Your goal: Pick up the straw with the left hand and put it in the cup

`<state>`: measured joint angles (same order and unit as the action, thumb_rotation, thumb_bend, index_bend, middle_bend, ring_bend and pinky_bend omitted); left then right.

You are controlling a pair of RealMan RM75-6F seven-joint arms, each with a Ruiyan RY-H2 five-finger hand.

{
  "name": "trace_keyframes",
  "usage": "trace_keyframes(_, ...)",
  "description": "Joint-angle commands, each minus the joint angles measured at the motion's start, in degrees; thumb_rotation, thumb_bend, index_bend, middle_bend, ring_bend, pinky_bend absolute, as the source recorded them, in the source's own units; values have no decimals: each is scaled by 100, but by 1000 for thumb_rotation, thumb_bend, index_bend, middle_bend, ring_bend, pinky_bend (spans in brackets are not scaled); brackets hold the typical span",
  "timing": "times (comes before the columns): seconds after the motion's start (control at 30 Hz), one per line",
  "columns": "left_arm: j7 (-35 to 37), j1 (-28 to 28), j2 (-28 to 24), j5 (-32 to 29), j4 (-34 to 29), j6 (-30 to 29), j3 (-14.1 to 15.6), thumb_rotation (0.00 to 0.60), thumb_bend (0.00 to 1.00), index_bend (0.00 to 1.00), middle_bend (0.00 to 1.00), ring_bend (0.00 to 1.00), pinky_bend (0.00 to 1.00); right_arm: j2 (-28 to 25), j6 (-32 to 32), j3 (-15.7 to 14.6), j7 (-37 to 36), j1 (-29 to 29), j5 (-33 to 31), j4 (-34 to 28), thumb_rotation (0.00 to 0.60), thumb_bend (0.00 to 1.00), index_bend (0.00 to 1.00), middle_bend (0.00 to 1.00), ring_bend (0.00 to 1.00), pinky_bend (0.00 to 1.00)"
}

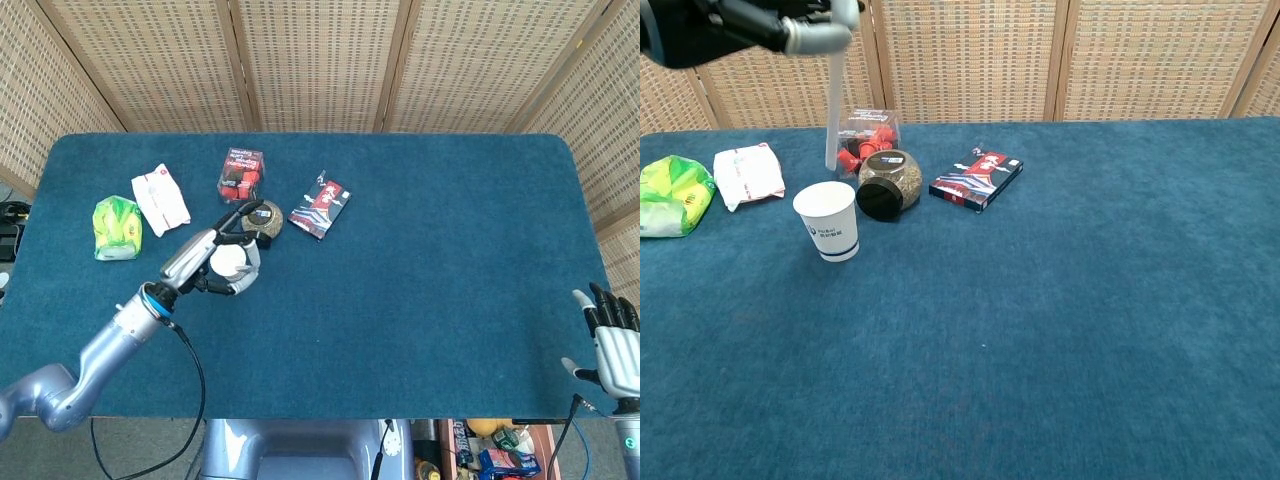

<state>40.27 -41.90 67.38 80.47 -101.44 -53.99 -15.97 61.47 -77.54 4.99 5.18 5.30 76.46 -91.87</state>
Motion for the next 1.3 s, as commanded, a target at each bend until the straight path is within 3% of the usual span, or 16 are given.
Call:
trace_keyframes(0.03, 926, -48, -399, -45, 324, 319, -162, 600, 396, 582, 0, 0, 0, 24, 39, 5, 42, 19, -44, 19, 600, 0, 0, 0, 0, 0)
trace_keyframes(0.33, 1845, -109, -204, 133, 1138, 540, 51, 600, 396, 582, 0, 0, 0, 31, 66, 10, 94, 35, -98, 15, 600, 0, 0, 0, 0, 0)
trace_keyframes(0.63, 2657, -260, 397, 365, 1935, 604, 288, 600, 396, 582, 0, 0, 0, 45, 125, 14, 90, 59, -155, 52, 600, 0, 0, 0, 0, 0)
trace_keyframes(1.3, 2914, -450, 1348, 325, 3125, 666, 591, 600, 396, 582, 0, 0, 0, 95, 303, 19, 78, 124, -298, 169, 600, 0, 0, 0, 0, 0)
